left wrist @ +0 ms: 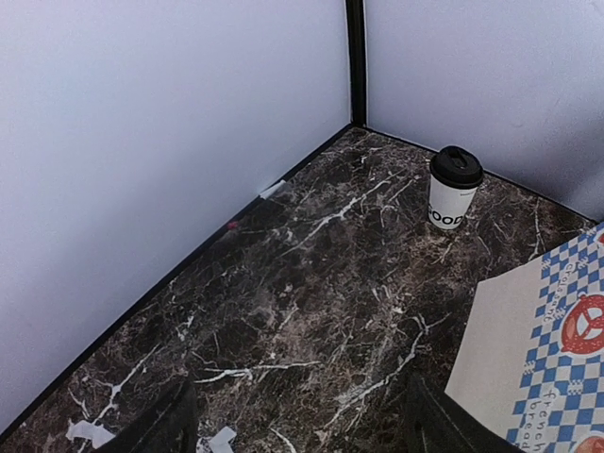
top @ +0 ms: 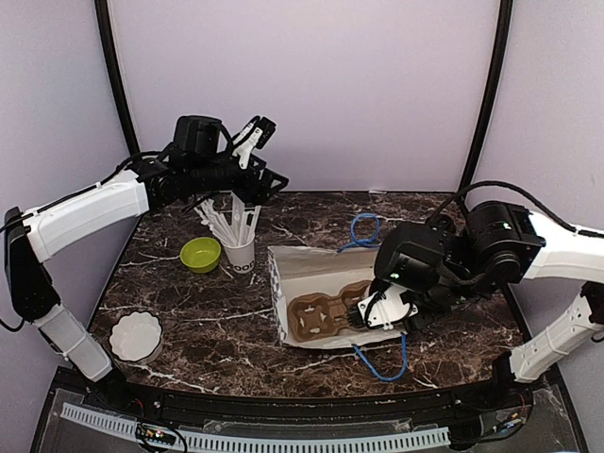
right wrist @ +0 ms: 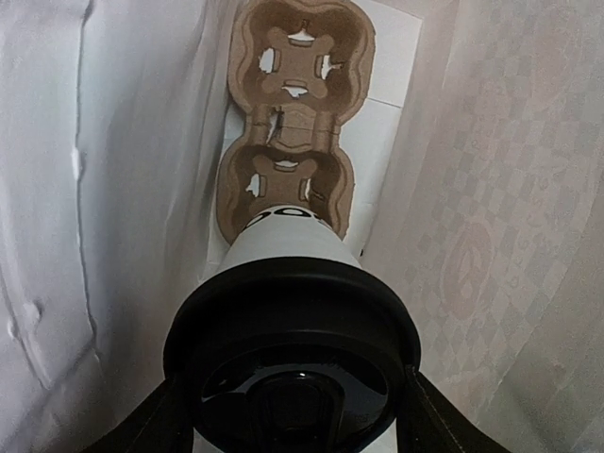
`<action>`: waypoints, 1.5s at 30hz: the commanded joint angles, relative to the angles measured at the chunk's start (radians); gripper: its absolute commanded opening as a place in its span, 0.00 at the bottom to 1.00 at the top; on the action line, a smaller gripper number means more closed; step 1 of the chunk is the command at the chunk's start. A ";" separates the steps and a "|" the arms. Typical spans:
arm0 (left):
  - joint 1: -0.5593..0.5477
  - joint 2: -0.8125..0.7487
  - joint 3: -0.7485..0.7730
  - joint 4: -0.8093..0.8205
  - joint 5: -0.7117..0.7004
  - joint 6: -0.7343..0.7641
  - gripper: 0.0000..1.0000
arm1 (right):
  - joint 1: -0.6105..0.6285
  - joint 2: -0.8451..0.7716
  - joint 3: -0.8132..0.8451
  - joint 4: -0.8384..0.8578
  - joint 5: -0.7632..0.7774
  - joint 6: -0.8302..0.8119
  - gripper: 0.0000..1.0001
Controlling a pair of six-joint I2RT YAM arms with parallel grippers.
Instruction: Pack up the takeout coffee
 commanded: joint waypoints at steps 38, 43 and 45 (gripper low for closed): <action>-0.088 -0.221 -0.423 0.323 0.650 0.001 0.67 | 0.024 -0.071 -0.272 0.330 0.061 -0.063 0.45; -0.089 -0.210 -0.423 0.325 0.665 -0.003 0.66 | -0.003 -0.073 -0.289 0.351 0.049 -0.071 0.45; -0.090 -0.207 -0.423 0.327 0.669 -0.004 0.66 | -0.008 -0.072 -0.294 0.360 0.045 -0.074 0.44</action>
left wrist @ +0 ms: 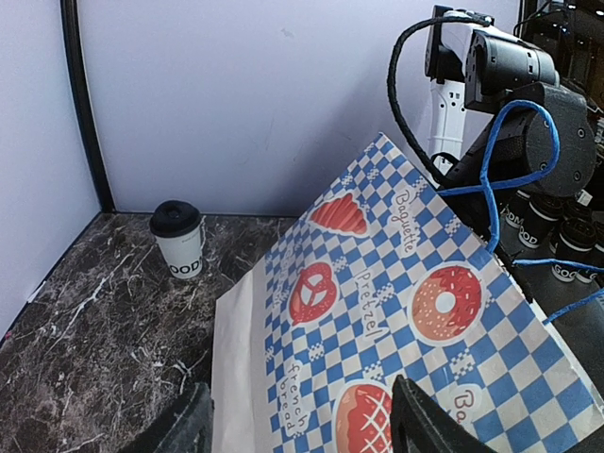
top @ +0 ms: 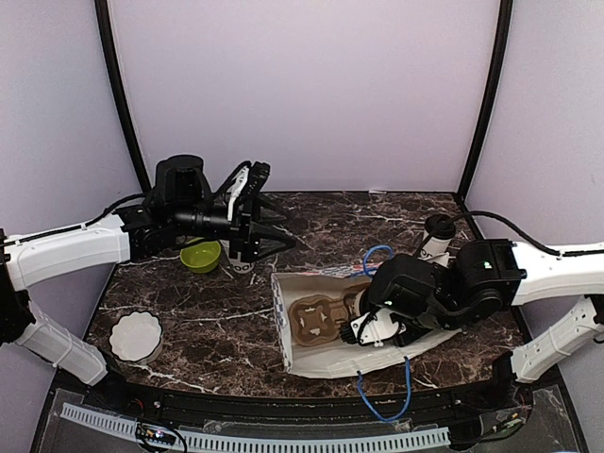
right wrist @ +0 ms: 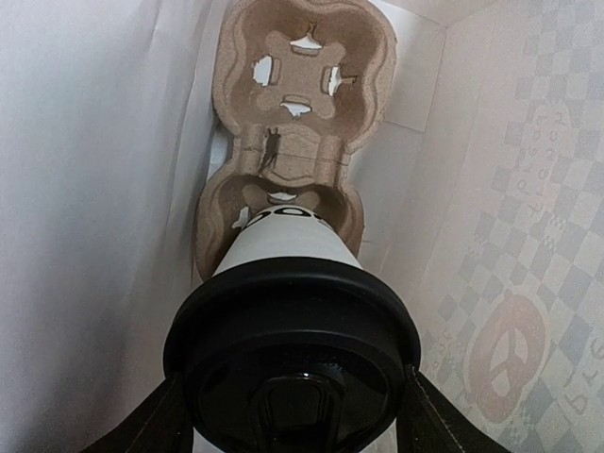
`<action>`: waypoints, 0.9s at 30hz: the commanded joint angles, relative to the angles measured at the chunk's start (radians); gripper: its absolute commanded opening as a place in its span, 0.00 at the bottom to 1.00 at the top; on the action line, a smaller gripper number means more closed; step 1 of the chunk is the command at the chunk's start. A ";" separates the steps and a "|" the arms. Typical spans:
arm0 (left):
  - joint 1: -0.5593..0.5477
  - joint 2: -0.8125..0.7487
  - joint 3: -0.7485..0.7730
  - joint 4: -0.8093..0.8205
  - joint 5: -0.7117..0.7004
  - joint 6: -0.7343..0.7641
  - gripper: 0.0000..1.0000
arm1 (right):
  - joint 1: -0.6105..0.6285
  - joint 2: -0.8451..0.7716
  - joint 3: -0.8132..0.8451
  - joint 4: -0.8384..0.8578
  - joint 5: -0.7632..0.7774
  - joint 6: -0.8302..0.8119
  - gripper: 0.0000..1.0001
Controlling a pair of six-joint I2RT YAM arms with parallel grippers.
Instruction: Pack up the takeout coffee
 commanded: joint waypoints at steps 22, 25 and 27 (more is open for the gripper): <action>-0.005 0.011 -0.015 -0.008 0.079 0.041 0.63 | -0.098 0.050 -0.024 0.108 -0.054 -0.029 0.43; -0.005 0.013 -0.015 -0.009 0.083 0.043 0.63 | -0.108 0.063 -0.020 0.111 -0.069 -0.030 0.43; -0.004 0.014 -0.014 -0.013 0.082 0.047 0.63 | -0.117 0.071 -0.015 0.106 -0.082 -0.027 0.43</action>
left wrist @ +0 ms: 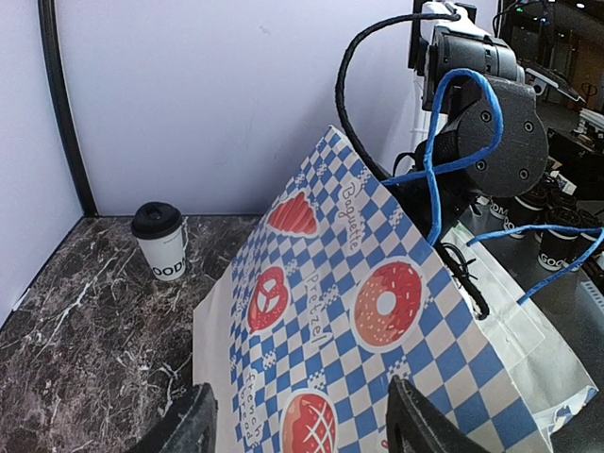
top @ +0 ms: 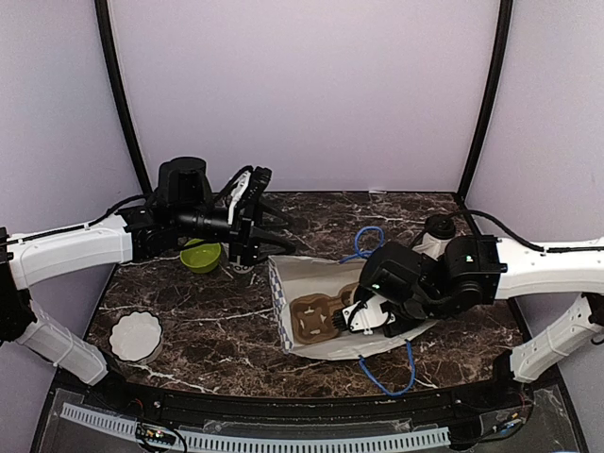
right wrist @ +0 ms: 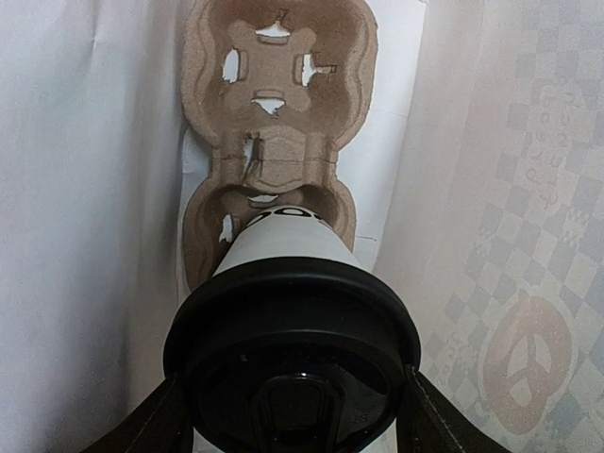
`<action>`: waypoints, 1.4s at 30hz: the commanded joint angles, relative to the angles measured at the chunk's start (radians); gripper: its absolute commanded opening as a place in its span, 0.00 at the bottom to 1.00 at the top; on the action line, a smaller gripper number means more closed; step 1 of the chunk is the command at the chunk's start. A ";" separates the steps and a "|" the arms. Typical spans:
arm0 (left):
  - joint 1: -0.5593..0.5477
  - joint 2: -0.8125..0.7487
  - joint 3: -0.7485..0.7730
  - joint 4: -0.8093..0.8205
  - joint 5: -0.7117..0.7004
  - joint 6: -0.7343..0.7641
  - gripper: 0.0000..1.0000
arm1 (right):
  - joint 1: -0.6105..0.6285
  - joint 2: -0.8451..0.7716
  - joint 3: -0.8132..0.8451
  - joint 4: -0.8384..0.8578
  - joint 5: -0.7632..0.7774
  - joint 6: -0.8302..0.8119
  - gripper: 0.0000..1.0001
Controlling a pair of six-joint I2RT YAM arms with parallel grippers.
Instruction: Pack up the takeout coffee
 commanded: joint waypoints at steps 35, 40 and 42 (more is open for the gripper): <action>0.117 -0.034 0.031 -0.098 -0.109 0.062 0.67 | -0.480 0.545 0.608 -0.445 -0.674 -0.122 0.41; 0.122 -0.033 0.031 -0.094 -0.098 0.057 0.67 | -0.512 0.544 0.557 -0.406 -0.713 -0.127 0.41; 0.124 -0.033 0.032 -0.092 -0.091 0.055 0.67 | -0.514 0.532 0.504 -0.374 -0.716 -0.125 0.41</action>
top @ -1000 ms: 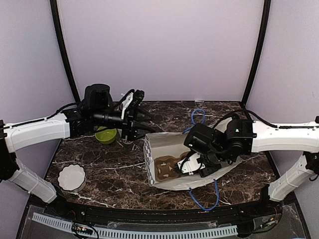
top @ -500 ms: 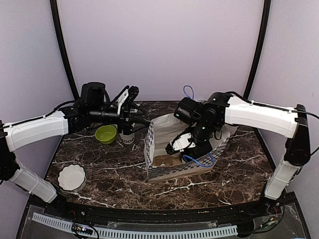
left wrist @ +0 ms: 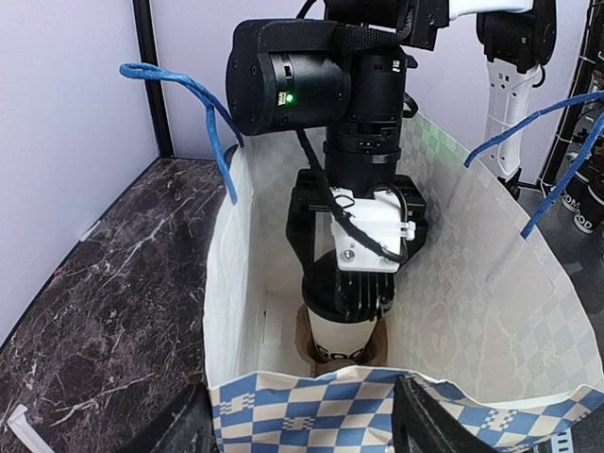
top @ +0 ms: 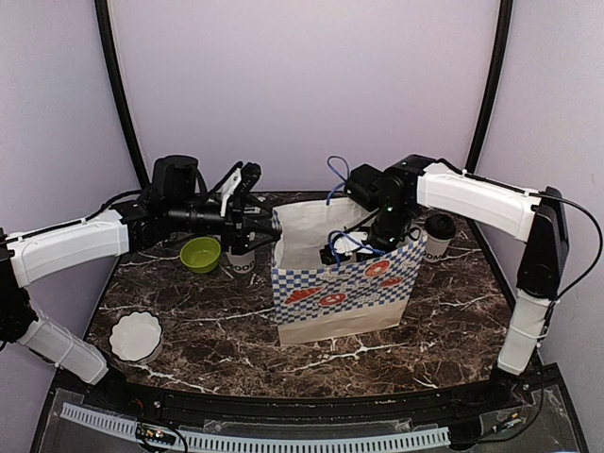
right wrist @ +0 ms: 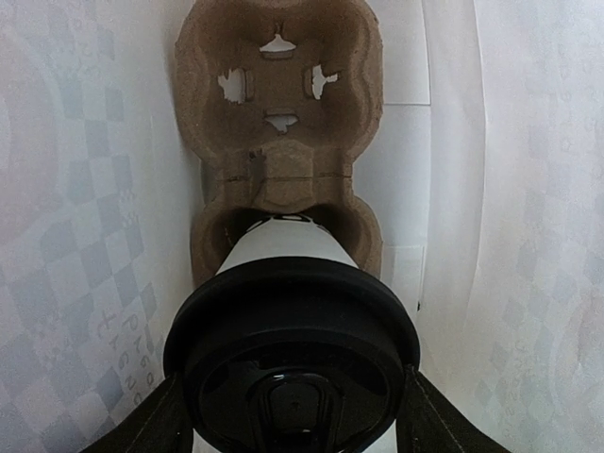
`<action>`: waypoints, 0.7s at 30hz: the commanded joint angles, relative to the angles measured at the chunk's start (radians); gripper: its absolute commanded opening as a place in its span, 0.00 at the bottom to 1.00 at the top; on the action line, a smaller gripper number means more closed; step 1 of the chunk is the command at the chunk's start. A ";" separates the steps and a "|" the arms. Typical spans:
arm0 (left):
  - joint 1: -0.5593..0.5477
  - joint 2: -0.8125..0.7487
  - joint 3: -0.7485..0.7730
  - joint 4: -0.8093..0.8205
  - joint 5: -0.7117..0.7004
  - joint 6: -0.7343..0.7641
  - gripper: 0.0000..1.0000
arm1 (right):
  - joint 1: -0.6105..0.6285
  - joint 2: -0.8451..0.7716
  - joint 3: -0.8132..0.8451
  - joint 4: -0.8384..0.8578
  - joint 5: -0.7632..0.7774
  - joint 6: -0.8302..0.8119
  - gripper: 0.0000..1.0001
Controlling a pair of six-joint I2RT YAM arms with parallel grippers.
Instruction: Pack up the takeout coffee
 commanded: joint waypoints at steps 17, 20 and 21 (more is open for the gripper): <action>0.020 -0.051 0.049 -0.005 0.020 -0.005 0.76 | 0.031 -0.038 0.048 -0.047 -0.078 0.072 0.77; 0.027 -0.056 0.071 -0.034 0.006 -0.002 0.78 | 0.057 -0.065 0.062 -0.051 -0.099 0.081 0.95; 0.028 -0.055 0.085 -0.046 0.006 -0.002 0.78 | 0.066 -0.073 0.061 -0.044 -0.103 0.084 0.98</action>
